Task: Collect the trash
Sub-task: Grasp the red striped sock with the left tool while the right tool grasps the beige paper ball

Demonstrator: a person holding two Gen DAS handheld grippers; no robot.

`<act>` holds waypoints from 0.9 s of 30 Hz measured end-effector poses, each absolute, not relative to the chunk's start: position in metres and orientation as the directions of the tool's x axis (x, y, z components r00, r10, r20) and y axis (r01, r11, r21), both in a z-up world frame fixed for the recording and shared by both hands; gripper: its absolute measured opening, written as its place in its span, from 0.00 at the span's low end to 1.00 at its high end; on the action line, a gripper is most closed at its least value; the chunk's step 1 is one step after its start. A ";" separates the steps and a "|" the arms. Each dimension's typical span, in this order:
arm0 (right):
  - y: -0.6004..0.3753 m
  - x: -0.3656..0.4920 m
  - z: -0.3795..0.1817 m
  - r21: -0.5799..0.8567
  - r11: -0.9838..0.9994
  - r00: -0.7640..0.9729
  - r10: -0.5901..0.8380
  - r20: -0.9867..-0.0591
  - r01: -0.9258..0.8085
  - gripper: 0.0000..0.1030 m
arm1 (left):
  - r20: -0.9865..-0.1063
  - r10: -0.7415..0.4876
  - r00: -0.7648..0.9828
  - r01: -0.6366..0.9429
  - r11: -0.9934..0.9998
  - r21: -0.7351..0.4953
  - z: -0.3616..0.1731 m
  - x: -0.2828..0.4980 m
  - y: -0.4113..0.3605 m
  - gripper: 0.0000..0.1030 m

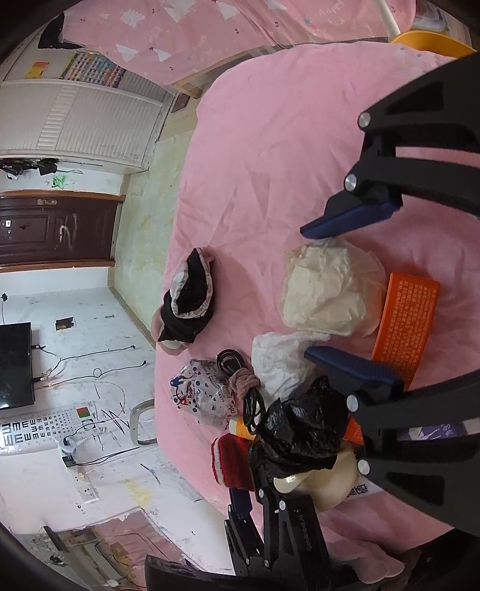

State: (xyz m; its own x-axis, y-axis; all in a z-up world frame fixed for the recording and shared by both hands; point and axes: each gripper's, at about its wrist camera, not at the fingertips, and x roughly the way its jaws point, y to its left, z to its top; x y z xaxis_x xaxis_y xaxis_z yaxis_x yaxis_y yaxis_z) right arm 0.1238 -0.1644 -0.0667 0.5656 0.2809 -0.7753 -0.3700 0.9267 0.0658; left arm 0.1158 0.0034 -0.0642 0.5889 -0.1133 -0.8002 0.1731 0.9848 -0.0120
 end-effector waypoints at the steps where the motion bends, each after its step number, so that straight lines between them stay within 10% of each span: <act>1: -0.166 0.124 -0.067 0.072 0.927 0.564 0.284 -0.775 -0.368 0.44 | -0.799 -0.107 0.592 0.171 0.985 -0.006 -0.064 0.116 0.003 0.31; 27: -0.207 0.111 -0.056 0.190 0.924 0.555 0.354 -0.753 -0.331 0.61 | -0.806 -0.099 0.584 0.121 0.992 -0.034 -0.065 0.113 0.012 0.26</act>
